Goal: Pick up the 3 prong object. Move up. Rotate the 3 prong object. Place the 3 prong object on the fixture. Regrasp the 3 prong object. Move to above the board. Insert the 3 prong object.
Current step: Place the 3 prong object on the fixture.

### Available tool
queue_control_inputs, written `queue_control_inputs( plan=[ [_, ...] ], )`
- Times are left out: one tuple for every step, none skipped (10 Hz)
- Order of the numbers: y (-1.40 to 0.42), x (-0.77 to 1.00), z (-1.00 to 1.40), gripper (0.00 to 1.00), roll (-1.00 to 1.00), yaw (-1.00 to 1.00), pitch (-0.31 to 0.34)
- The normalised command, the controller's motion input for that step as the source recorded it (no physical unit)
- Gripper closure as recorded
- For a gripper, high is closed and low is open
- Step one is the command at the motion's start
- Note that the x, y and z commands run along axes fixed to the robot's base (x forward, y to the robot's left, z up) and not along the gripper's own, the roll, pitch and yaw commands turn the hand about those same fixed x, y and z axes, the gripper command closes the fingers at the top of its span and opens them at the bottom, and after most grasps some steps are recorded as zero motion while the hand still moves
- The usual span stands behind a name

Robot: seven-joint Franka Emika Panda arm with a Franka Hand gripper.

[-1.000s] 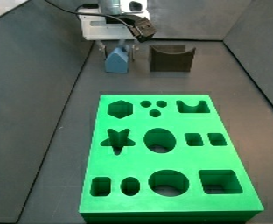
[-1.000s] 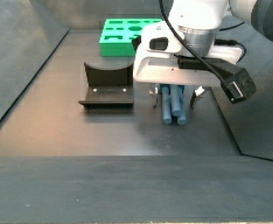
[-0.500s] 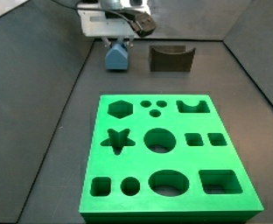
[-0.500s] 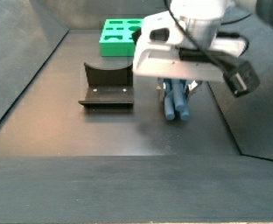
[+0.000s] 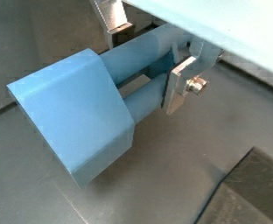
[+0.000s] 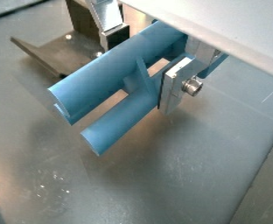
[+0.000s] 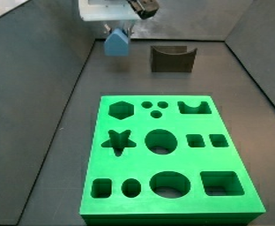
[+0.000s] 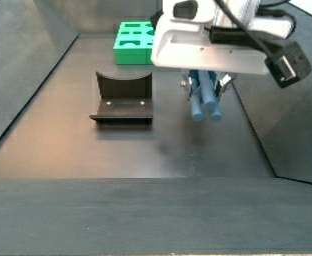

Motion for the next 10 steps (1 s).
queue_control_inputs(
  plan=[
    [0.0,0.0,1.0,1.0,-0.01,0.0,0.005],
    [0.0,-0.01,1.0,1.0,-0.01,0.0,0.019],
    [0.0,-0.01,1.0,1.0,-0.02,0.0,0.03],
    [-0.01,-0.01,1.0,1.0,-0.02,0.0,0.033],
    [-0.01,-0.01,1.0,1.0,-0.02,0.0,0.034],
    [-0.01,-0.02,1.0,1.0,-0.03,0.01,0.035],
    [-0.01,-0.02,0.93,1.0,-0.03,0.01,0.037],
    [-0.01,-0.01,0.72,1.0,-0.04,0.01,0.041],
    [-0.01,-0.01,0.61,1.0,-0.04,0.01,0.047],
    [-0.01,0.0,0.39,1.0,-0.05,0.01,0.057]
  ],
)
